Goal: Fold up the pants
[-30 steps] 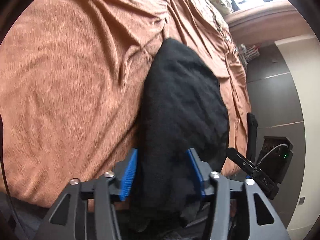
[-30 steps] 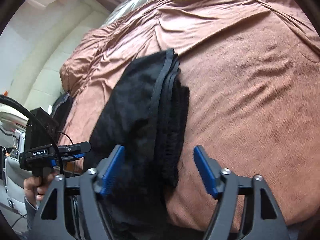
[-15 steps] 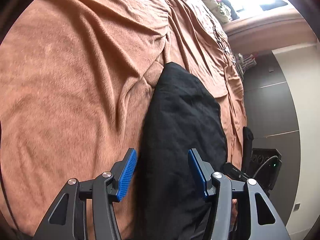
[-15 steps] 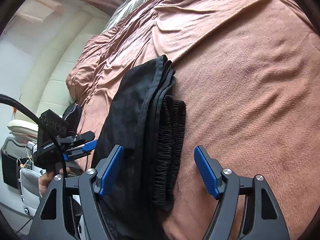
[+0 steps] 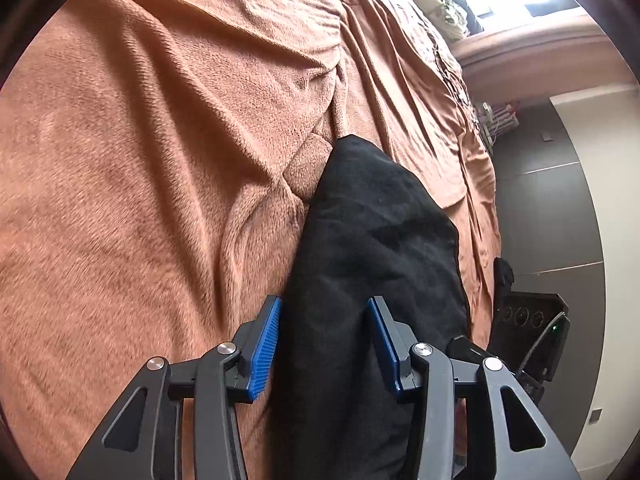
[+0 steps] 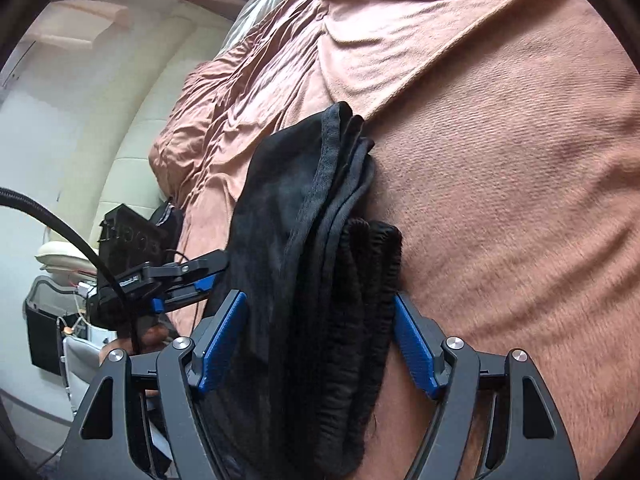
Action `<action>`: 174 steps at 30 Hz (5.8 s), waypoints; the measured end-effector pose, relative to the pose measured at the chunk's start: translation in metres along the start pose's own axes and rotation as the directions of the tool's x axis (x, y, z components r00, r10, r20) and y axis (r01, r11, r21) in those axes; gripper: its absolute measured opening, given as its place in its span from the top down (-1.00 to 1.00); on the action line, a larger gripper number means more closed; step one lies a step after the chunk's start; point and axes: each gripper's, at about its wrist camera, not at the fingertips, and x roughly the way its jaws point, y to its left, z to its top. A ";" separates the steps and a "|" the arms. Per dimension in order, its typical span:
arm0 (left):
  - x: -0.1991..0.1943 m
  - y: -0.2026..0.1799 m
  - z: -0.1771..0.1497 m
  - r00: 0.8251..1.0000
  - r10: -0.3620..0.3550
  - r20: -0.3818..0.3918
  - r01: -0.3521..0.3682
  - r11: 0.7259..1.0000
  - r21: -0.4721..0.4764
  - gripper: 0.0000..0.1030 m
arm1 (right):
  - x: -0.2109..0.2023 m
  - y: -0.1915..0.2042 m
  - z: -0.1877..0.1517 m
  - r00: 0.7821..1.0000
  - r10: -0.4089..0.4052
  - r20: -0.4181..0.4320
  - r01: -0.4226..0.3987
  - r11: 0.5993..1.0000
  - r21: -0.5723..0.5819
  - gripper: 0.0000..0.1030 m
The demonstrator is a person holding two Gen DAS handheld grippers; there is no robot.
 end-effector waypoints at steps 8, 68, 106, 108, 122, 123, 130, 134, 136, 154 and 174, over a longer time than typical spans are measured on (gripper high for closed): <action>0.013 -0.001 0.013 1.000 -0.007 0.002 0.007 1.000 0.005 0.36 | 0.014 -0.002 0.014 0.999 0.033 -0.034 -0.034 0.999 -0.017 -0.39; -0.091 -0.275 -0.139 0.956 -0.276 0.101 0.192 0.848 0.494 0.88 | -0.310 0.126 -0.189 0.875 -0.128 0.467 0.326 0.869 -0.372 0.59; 0.192 -0.547 -0.185 0.905 -0.336 -0.260 0.424 0.673 0.607 0.88 | -0.493 0.055 -0.266 0.691 -0.375 0.618 0.606 0.766 -0.214 0.59; 0.210 -0.551 -0.182 0.902 -0.333 -0.276 0.432 0.675 0.599 0.88 | -0.491 0.051 -0.262 0.688 -0.396 0.608 0.614 0.764 -0.198 0.59; 0.347 -0.550 -0.141 0.885 -0.298 -0.358 0.449 0.751 0.484 0.89 | -0.459 0.042 -0.216 0.696 -0.519 0.497 0.649 0.750 -0.127 0.59; 0.353 -0.548 -0.137 0.884 -0.300 -0.359 0.449 0.756 0.476 0.89 | -0.458 0.041 -0.215 0.697 -0.522 0.491 0.649 0.751 -0.124 0.59; 0.383 -0.537 -0.109 0.890 -0.297 -0.347 0.435 0.784 0.444 0.89 | -0.429 0.056 -0.186 0.713 -0.535 0.453 0.643 0.757 -0.118 0.59; 0.399 -0.533 -0.092 0.890 -0.313 -0.331 0.435 0.801 0.412 0.89 | -0.416 0.069 -0.178 0.702 -0.549 0.455 0.652 0.751 -0.100 0.56; 0.408 -0.532 -0.085 0.903 -0.286 -0.319 0.403 0.820 0.407 0.87 | -0.414 0.070 -0.178 0.672 -0.591 0.447 0.679 0.732 -0.053 0.31; 0.435 -0.507 -0.053 0.946 -0.194 -0.260 0.288 0.870 0.400 0.57 | -0.384 0.154 -0.278 0.684 -0.565 0.462 0.621 0.783 0.039 0.24; 0.402 -0.509 -0.034 0.981 -0.084 -0.175 0.161 0.857 0.489 0.38 | -0.417 0.180 -0.310 0.634 -0.643 0.430 0.594 0.761 0.261 -0.07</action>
